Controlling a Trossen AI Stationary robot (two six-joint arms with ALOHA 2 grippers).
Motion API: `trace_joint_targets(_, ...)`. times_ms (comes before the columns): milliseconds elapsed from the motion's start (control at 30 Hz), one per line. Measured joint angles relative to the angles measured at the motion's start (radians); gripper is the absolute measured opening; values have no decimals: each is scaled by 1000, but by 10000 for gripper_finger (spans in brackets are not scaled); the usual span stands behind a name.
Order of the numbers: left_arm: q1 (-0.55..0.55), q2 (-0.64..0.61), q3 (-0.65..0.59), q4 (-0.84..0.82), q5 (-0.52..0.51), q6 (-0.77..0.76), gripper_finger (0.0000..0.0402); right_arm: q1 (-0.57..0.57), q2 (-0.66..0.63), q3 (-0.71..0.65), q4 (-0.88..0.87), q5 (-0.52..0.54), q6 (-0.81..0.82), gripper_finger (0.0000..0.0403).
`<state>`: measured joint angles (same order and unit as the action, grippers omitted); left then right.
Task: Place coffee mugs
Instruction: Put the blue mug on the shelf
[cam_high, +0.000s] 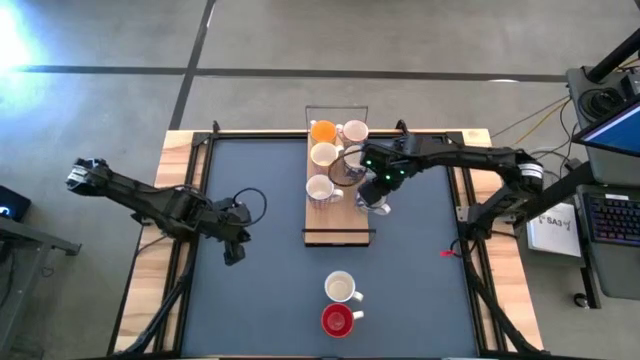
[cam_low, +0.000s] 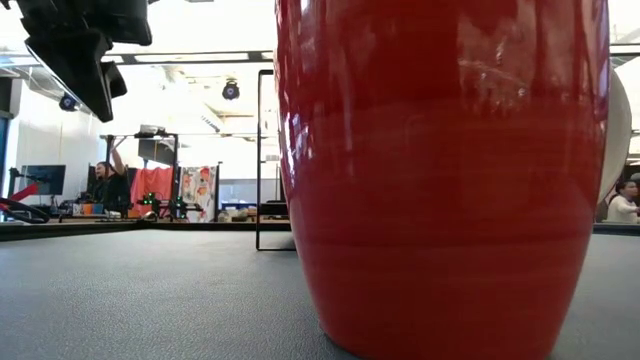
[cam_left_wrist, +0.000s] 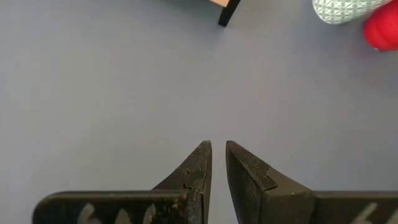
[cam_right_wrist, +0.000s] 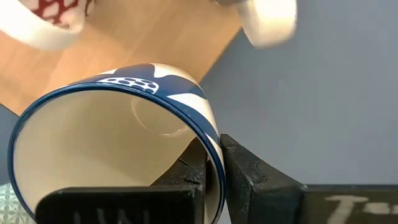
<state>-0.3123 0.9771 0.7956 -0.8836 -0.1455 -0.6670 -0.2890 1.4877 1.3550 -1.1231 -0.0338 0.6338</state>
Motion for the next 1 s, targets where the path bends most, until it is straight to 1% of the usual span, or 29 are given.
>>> trace_joint_targets(267,0,3,-9,-3,6,-8,29,0,107,91,-43,-30,-54,18)
trace_joint_targets(367,0,3,-14,-3,12,-8,29,5,130,118,-65,-61,-74,18)
trace_joint_targets(533,0,2,-19,0,17,-8,29,21,160,153,-60,-85,-123,18)
trace_joint_targets(1000,0,2,-20,5,27,-8,29,24,217,216,-24,-77,-227,18)
